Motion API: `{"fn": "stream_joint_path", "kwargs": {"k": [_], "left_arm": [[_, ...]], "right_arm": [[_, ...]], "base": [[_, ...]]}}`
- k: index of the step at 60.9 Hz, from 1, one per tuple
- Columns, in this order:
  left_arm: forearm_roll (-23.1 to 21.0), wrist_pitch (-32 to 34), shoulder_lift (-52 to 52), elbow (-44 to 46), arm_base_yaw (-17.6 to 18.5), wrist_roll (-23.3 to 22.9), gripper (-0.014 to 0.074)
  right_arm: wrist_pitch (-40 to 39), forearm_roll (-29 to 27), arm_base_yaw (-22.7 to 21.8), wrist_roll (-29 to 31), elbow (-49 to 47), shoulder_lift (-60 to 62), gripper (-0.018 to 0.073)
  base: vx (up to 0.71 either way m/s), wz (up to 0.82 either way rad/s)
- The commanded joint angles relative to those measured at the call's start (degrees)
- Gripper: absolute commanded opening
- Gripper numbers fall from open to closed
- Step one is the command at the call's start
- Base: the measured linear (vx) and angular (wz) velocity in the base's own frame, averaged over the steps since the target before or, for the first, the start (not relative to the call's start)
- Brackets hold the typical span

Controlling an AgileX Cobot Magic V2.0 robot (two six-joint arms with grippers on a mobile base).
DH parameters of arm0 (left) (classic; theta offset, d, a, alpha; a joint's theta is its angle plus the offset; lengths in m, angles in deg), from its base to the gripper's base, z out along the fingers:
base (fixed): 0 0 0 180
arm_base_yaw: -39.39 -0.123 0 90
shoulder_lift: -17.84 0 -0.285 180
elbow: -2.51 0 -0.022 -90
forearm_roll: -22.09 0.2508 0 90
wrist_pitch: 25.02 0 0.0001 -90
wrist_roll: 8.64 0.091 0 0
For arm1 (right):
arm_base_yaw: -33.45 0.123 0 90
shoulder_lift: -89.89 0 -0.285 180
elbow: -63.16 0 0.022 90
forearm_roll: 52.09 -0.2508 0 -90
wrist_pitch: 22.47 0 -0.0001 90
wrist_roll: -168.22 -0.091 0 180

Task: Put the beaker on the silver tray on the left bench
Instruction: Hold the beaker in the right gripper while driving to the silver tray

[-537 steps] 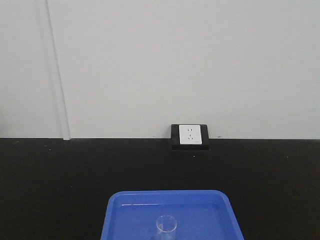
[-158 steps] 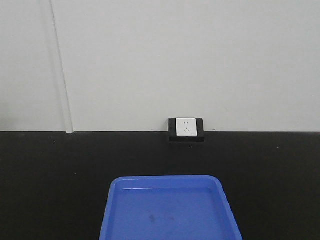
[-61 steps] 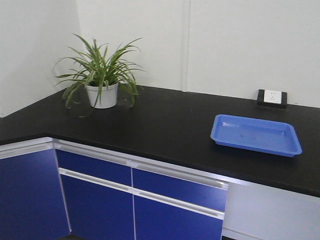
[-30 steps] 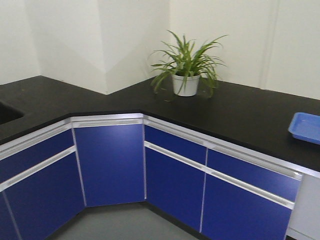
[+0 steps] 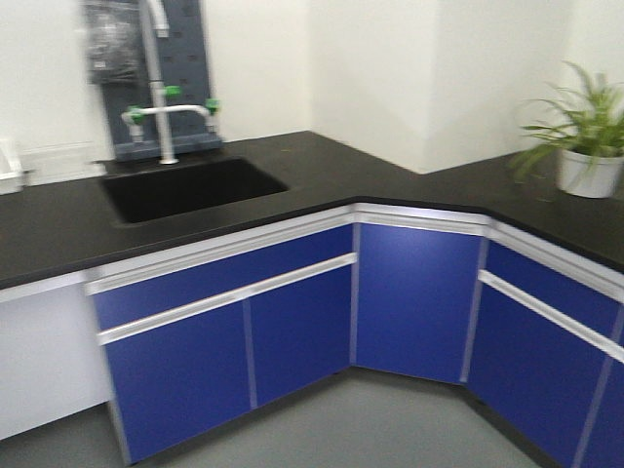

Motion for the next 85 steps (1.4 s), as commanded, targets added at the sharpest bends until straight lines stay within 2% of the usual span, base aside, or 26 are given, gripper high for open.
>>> {"fn": "stream_joint_path", "kwargs": {"k": [1, 21, 44, 85], "left_arm": [[-0.16, 4.33, -0.41, -1.14, 0.33, -0.1, 0.0001], [-0.16, 4.33, -0.41, -1.14, 0.33, -0.1, 0.0001], [-0.16, 4.33, -0.41, -1.14, 0.33, -0.1, 0.0001], [-0.16, 4.33, -0.41, -1.14, 0.33, -0.1, 0.0001]], "right_arm": [[-4.72, 0.38, -0.1, 0.43, -1.6, -0.21, -0.0011], [-4.67, 0.38, -0.1, 0.43, -1.6, -0.21, -0.0011], [-4.61, 0.38, -0.1, 0.43, -1.6, -0.21, -0.0011], [-4.66, 0.38, -0.1, 0.43, -1.6, -0.21, -0.0011]], "base": [[-0.18, 0.7], [-0.13, 0.53], [-0.02, 0.25], [0.16, 0.42]]}}
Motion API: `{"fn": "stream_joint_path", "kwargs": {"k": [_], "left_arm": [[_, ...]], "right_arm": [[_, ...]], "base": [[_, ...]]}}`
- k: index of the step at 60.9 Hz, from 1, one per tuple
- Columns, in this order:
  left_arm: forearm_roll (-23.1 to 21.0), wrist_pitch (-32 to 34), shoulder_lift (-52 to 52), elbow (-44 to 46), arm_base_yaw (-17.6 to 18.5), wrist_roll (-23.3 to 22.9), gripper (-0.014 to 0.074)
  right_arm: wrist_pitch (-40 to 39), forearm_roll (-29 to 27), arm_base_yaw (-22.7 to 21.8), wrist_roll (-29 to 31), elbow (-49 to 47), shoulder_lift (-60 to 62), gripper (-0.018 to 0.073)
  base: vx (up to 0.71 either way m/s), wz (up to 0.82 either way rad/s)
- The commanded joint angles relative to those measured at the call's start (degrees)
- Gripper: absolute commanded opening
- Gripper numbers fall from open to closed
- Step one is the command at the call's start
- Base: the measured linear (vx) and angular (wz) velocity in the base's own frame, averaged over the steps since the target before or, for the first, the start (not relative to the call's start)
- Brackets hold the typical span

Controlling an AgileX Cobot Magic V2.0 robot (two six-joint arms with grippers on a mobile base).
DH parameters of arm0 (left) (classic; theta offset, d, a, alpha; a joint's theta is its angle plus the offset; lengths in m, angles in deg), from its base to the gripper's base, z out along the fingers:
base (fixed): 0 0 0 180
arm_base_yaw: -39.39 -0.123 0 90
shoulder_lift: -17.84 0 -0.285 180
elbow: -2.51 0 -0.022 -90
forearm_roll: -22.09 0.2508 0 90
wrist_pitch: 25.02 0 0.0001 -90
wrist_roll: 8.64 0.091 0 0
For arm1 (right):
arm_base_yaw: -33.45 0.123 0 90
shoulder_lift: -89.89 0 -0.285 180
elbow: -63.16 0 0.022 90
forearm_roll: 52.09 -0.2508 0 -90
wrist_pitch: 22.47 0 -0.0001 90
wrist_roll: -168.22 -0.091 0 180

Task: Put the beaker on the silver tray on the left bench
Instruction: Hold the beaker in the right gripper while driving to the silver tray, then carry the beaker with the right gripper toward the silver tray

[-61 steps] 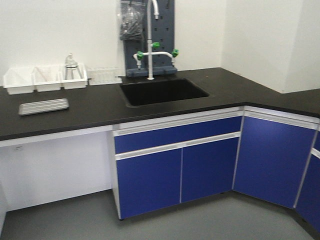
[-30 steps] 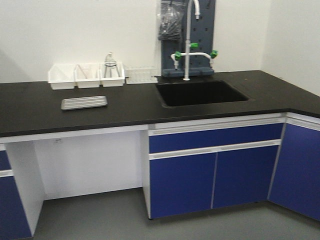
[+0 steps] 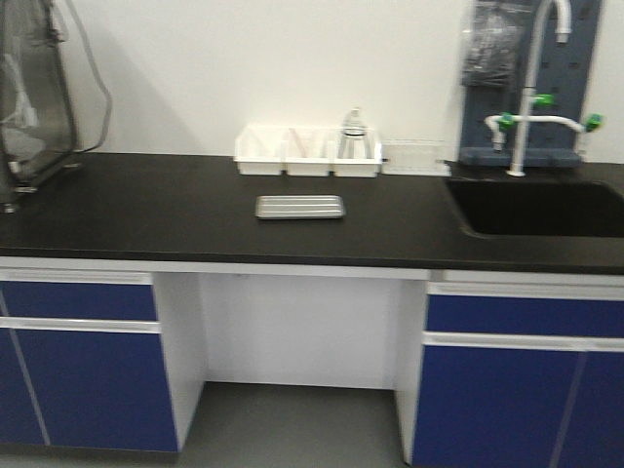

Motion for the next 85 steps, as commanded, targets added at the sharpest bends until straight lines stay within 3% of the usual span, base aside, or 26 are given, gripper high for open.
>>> {"fn": "stream_joint_path", "kwargs": {"k": [1, 33, 85], "left_arm": [[-0.16, 4.33, -0.41, -1.14, 0.33, -0.1, 0.0001], [-0.16, 4.33, -0.41, -1.14, 0.33, -0.1, 0.0001], [-0.16, 4.33, -0.41, -1.14, 0.33, -0.1, 0.0001]], "right_arm": [[-4.66, 0.38, -0.1, 0.43, -1.6, -0.21, -0.0011], [-4.66, 0.38, -0.1, 0.43, -1.6, -0.21, -0.0011], [-4.66, 0.38, -0.1, 0.43, -1.6, -0.21, -0.0011]], "base": [[0.27, 0.51], [0.35, 0.29], [0.45, -0.21]]}}
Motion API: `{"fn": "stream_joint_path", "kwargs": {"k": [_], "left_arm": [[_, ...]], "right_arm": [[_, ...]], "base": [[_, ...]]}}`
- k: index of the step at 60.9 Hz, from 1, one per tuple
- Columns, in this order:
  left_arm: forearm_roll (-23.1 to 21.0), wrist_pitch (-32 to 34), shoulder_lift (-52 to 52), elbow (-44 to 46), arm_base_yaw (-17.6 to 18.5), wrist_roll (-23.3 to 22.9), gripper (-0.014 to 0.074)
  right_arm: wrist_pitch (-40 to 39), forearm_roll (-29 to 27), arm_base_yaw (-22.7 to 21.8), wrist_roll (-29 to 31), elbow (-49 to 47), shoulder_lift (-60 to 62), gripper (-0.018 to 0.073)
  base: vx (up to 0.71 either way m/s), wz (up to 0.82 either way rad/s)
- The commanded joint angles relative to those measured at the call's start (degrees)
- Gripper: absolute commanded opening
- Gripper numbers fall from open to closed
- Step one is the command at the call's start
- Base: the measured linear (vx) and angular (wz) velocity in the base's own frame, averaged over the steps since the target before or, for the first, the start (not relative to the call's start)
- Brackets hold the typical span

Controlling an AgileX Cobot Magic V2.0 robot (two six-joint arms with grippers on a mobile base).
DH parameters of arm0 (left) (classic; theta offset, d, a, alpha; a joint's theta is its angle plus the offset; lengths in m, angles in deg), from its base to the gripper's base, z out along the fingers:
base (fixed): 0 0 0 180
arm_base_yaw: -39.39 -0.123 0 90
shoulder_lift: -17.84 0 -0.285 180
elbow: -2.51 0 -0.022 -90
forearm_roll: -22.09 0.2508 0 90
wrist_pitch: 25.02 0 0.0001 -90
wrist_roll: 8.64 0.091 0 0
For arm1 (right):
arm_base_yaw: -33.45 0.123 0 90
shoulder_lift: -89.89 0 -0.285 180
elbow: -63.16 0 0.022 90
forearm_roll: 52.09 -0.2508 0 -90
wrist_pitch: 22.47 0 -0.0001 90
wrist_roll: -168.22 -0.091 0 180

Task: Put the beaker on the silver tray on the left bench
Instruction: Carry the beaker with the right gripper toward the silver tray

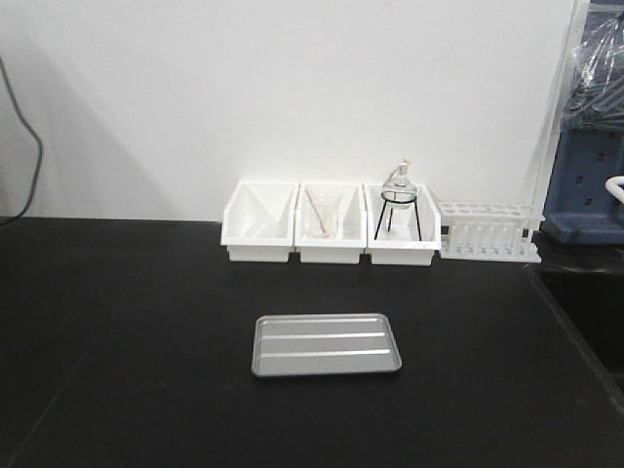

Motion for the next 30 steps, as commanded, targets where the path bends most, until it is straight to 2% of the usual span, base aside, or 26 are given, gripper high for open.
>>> {"fn": "stream_joint_path", "kwargs": {"k": [1, 30], "left_arm": [[-0.16, 4.33, -0.41, -1.14, 0.33, -0.1, 0.0001], [-0.16, 4.33, -0.41, -1.14, 0.33, -0.1, 0.0001]], "right_arm": [[-4.66, 0.38, -0.1, 0.43, -1.6, -0.21, -0.0011], [-4.66, 0.38, -0.1, 0.43, -1.6, -0.21, -0.0011]], "base": [[0.42, -0.2], [0.38, -0.09]]}}
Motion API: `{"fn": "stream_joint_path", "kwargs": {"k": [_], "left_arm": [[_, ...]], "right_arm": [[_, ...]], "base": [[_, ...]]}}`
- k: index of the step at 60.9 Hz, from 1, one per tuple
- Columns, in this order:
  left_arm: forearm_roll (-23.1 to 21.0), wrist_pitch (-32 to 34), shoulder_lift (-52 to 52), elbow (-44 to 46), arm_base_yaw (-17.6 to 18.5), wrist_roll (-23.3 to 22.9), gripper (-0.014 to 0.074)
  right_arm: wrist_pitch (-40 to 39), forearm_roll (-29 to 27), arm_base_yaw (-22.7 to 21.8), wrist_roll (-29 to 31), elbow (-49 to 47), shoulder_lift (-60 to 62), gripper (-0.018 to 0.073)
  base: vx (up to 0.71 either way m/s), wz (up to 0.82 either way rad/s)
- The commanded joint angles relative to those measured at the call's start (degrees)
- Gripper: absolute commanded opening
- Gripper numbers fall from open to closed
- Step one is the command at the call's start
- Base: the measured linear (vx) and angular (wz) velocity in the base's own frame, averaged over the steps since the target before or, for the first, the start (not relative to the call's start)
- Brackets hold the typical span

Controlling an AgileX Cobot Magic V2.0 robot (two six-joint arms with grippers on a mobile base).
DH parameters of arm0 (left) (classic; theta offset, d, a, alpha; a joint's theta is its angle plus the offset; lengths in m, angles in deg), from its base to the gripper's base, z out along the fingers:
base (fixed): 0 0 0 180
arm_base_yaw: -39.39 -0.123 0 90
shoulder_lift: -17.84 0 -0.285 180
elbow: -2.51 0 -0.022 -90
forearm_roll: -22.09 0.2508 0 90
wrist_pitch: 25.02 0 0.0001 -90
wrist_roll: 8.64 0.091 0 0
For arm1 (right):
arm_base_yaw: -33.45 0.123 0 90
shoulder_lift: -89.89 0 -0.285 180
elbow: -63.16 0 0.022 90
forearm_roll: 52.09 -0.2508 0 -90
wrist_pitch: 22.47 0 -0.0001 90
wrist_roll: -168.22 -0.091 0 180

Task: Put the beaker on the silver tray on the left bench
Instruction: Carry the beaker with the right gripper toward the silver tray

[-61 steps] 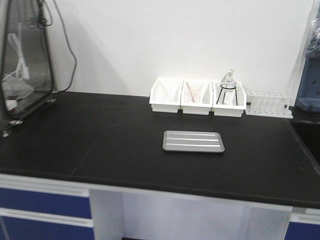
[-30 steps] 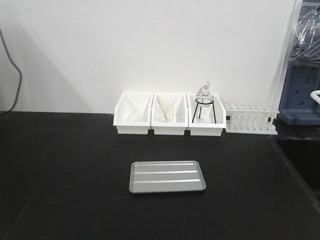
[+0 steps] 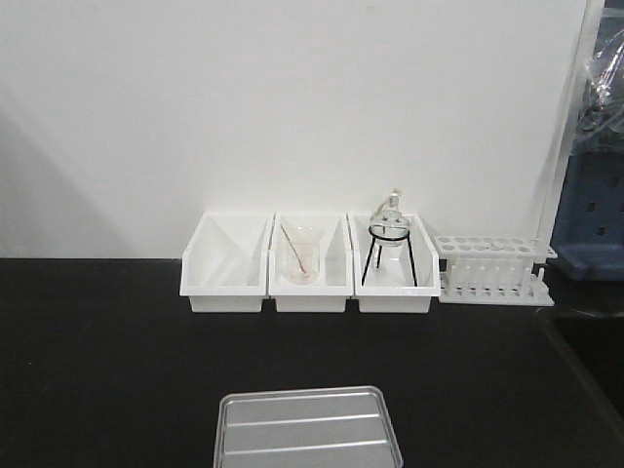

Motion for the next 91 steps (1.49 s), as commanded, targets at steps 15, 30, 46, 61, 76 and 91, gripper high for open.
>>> {"fn": "stream_joint_path", "kwargs": {"k": [15, 30, 46, 61, 76, 91], "left_arm": [[-0.16, 4.33, -0.41, -1.14, 0.33, -0.1, 0.0001], [-0.16, 4.33, -0.41, -1.14, 0.33, -0.1, 0.0001], [-0.16, 4.33, -0.41, -1.14, 0.33, -0.1, 0.0001], [-0.16, 4.33, -0.41, -1.14, 0.33, -0.1, 0.0001], [-0.16, 4.33, -0.41, -1.14, 0.33, -0.1, 0.0001], [-0.16, 4.33, -0.41, -1.14, 0.33, -0.1, 0.0001]], "right_arm": [[-4.68, 0.38, -0.1, 0.43, -1.6, -0.21, -0.0011], [-4.68, 0.38, -0.1, 0.43, -1.6, -0.21, -0.0011], [-5.12, -0.03, -0.1, 0.0, -1.6, -0.21, -0.0011], [-5.69, 0.01, -0.1, 0.0, -1.6, -0.21, -0.0011], [-13.43, 0.15, -0.1, 0.0, -1.6, -0.34, -0.0011], [-27.04, -0.01, -0.1, 0.05, -1.6, -13.51, -0.0011]], "base": [[0.23, -0.05], [0.09, -0.01], [0.02, 0.02], [0.0, 0.0], [0.0, 0.0], [0.0, 0.0]]}}
